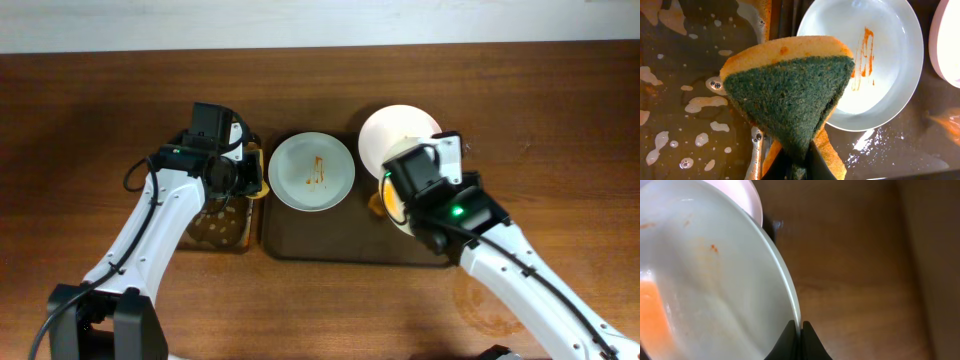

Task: Clean dirty plates on tray and stack at the side
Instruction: 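Carry the cleaned plate right and set it beside the tray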

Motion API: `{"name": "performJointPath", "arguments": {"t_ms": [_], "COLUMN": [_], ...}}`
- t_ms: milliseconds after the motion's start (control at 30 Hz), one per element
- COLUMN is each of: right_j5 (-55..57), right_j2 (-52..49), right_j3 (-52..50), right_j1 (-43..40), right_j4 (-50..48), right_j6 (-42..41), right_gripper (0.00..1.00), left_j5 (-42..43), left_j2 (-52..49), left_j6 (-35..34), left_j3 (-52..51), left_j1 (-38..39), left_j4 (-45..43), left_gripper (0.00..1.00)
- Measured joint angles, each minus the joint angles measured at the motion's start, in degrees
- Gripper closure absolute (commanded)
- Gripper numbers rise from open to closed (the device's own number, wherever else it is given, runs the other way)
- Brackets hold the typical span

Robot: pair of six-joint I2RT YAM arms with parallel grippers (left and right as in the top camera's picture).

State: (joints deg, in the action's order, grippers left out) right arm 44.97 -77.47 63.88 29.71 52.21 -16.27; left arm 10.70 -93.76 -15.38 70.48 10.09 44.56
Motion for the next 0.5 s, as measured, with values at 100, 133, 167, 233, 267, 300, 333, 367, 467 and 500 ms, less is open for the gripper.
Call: {"name": "performJointPath", "arguments": {"t_ms": [100,133,167,233,267,300,333,367,467,500], "right_j5": [6.40,9.38,11.39,16.50,18.18,19.67,20.83,21.86,22.82,22.69], "right_j2": [-0.22,-0.61,-0.92,-1.66,-1.77,-1.79,-1.79,-1.79,-1.79,-1.79], "right_j3": [0.00,0.00,0.00,0.00,0.00,0.00,0.00,0.00,0.00,0.00], "right_j1": [4.63,5.62,6.12,7.19,7.52,7.80,7.96,7.96,7.96,7.96], "right_j4": [-0.42,-0.48,-0.70,-2.16,-2.58,-2.89,-3.02,-3.02,-3.02,-3.02], "right_j6": [-0.04,0.02,0.00,0.00,0.00,0.02,0.00,0.02,0.02,0.04], "right_gripper": [0.96,0.96,0.96,0.96,0.96,0.96,0.96,0.96,0.96,0.96], "left_j5": [-0.02,0.00,-0.02,-0.02,0.00,0.00,-0.02,-0.02,0.00,0.00], "left_j2": [0.00,0.00,0.00,0.00,0.00,0.00,0.00,0.00,0.00,0.00], "left_j6": [0.00,0.00,0.00,0.00,0.00,0.00,0.00,0.00,0.00,0.00], "left_j3": [0.00,0.00,0.00,0.00,0.00,0.00,0.00,0.00,0.00,0.00], "left_j1": [0.00,0.00,0.00,0.00,0.00,0.00,0.00,0.00,0.00,0.00], "left_j4": [0.00,0.00,0.00,0.00,0.00,0.00,-0.02,-0.04,-0.09,-0.13], "left_gripper": [1.00,1.00,1.00,1.00,1.00,1.00,1.00,1.00,1.00,1.00]}}
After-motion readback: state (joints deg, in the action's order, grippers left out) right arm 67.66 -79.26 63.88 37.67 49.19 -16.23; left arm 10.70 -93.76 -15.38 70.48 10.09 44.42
